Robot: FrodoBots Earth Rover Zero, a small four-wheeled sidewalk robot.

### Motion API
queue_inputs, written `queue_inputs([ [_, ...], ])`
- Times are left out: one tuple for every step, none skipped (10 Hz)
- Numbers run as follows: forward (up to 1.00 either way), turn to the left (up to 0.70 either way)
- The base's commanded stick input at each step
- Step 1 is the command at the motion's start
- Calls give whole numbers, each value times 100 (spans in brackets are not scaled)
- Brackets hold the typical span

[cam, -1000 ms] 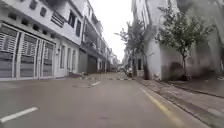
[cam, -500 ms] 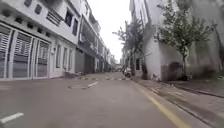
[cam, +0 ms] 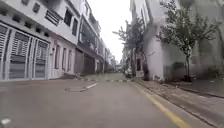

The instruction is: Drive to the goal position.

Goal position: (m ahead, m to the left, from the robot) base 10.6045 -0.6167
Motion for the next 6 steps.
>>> queue_inputs([
  [50, 0],
  [50, 0],
  [50, 0],
  [50, -4],
  [50, -31],
  [50, -49],
])
